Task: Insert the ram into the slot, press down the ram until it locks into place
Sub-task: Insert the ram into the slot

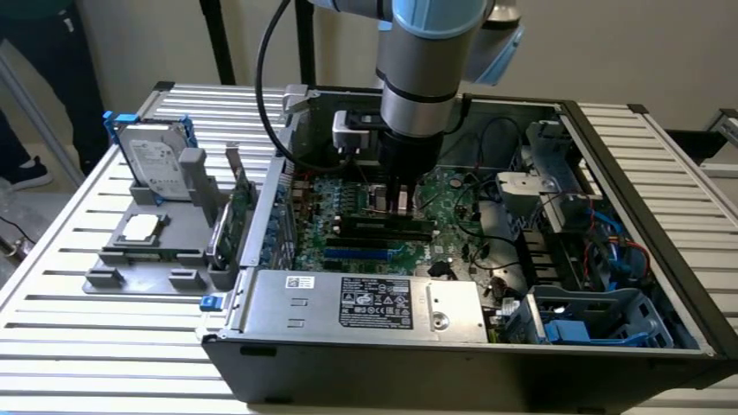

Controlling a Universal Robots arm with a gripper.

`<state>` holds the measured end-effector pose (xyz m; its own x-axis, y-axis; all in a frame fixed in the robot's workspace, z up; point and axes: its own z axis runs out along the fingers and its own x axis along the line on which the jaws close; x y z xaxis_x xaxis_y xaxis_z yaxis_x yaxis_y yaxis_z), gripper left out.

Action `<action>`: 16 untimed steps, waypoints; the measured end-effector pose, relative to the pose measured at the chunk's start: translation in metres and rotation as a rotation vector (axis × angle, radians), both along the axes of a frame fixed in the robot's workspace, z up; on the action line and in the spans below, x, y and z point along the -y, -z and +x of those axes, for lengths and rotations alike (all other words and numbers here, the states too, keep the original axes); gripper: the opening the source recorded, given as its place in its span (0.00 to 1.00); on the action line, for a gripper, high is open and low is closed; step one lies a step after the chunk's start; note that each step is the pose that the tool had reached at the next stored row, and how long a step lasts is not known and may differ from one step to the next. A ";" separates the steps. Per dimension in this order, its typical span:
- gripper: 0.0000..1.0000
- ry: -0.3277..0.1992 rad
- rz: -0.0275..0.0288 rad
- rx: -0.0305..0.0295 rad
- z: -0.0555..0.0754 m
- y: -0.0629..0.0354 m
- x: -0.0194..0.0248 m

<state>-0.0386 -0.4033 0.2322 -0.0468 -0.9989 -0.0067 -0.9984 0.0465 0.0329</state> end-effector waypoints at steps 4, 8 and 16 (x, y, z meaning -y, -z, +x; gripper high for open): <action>0.13 0.000 0.0001 0.0000 0.000 0.0005 -0.0002; 0.13 0.000 0.0002 0.0001 0.000 0.0014 -0.0010; 0.13 -0.001 0.0000 -0.0001 0.000 0.0031 -0.0028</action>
<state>-0.0389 -0.4005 0.2291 -0.0460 -0.9989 -0.0067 -0.9984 0.0457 0.0330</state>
